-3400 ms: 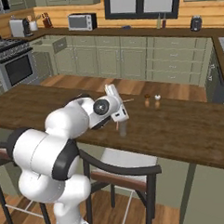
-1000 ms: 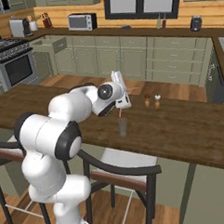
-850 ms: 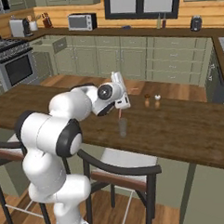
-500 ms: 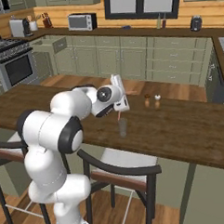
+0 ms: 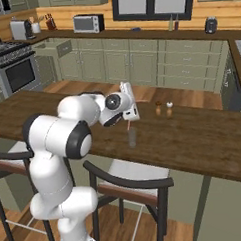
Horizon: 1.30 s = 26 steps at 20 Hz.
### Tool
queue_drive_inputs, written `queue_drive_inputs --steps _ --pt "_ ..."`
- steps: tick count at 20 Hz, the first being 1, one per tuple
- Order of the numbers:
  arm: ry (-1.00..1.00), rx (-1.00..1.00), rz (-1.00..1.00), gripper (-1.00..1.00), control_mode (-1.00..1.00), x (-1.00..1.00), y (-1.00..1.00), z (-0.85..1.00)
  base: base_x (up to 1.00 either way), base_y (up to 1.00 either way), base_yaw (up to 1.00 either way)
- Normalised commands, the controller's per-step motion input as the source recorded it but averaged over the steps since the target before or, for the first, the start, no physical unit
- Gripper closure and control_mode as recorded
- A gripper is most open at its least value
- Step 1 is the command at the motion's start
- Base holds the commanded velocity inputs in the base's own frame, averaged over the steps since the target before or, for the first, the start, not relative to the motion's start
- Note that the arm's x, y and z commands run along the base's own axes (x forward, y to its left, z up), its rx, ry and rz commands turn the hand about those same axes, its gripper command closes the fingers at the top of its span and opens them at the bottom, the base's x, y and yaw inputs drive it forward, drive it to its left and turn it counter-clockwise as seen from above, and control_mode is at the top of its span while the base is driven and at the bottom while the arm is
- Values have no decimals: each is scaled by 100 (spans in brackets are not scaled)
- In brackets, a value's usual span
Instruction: Take a straw from the drawer in front and place it inside the glass cup on the dining counter.
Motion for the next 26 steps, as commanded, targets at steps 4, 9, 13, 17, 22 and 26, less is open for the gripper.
queue_drive_inputs --steps 4,9,13,17,22,26 --pt "0 0 0 100 -100 1 -21 -18 0 0 0" --pt "0 0 0 100 -100 11 -12 -15 0 0 0" --pt "-1 0 0 100 -100 19 -6 -18 0 0 0" --pt "-4 0 0 100 -100 5 -4 -30 0 0 0" --pt "-6 0 0 100 -100 0 -1 -42 0 0 0" --pt "-7 0 0 100 -100 0 -7 -34 0 0 0"
